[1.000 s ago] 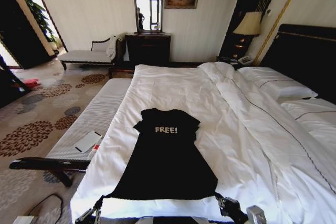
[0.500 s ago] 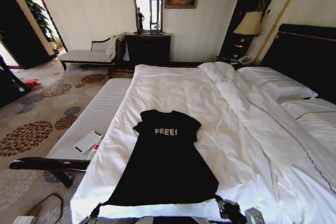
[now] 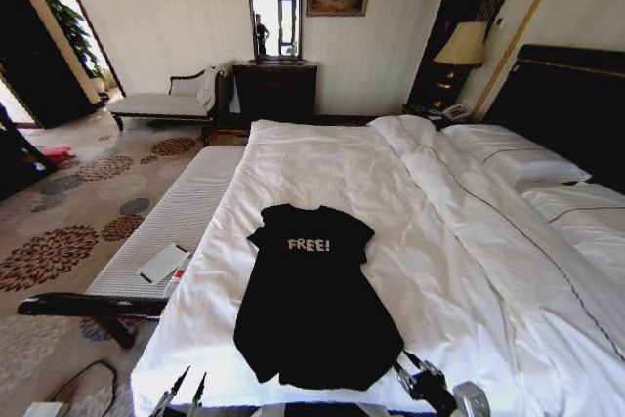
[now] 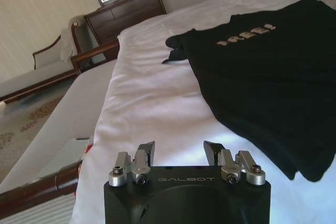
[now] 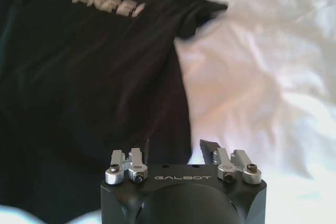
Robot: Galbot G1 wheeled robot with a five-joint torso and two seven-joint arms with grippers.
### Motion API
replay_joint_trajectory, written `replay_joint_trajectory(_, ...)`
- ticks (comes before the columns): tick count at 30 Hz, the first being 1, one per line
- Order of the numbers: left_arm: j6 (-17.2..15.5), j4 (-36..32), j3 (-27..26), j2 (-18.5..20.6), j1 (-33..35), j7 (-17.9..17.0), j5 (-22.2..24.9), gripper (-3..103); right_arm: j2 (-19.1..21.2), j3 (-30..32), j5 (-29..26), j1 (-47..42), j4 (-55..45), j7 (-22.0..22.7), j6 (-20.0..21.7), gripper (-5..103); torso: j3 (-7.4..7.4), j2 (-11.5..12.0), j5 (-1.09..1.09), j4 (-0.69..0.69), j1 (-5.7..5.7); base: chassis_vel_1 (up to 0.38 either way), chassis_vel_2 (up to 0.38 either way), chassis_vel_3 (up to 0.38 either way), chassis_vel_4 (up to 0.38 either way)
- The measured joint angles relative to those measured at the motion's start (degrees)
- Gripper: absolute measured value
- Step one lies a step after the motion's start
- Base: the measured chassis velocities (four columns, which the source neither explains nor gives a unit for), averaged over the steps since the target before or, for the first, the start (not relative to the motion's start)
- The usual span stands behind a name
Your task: Fold the clothes on the bed.
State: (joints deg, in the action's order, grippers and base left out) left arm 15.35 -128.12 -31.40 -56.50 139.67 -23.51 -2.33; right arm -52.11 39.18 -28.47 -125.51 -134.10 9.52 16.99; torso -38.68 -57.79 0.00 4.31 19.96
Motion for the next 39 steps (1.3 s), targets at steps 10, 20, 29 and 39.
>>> replay_joint_trajectory(10,-5.0,-4.6,0.27,-0.64,-7.11,0.1,2.11,92,7.9,-0.82,-14.86,22.79,8.14,-1.39,-2.17,93,-0.01,0.0,0.0,-0.01,0.0,0.0,0.0,0.0,0.0)
replay_joint_trajectory(20,-16.58,-7.5,2.94,1.53,-21.61,2.77,7.35,100,14.66,-12.67,-28.94,51.74,30.26,-7.06,-2.85,100,-0.02,0.02,0.01,0.04,0.02,0.0,0.0,0.0,0.0)
replay_joint_trajectory(29,-16.29,-6.25,3.96,2.04,-24.51,3.77,8.53,100,11.52,-27.05,-32.53,70.07,44.6,-8.54,-2.65,100,-0.01,0.01,-0.01,0.0,0.02,0.0,0.0,0.0,0.0)
replay_joint_trajectory(39,-14.64,-4.47,6.53,3.34,-28.22,4.64,10.57,100,8.11,-32.48,-37.24,75.67,49.99,-8.84,-0.44,100,0.0,0.01,-0.01,0.01,0.0,0.0,0.0,0.0,0.0)
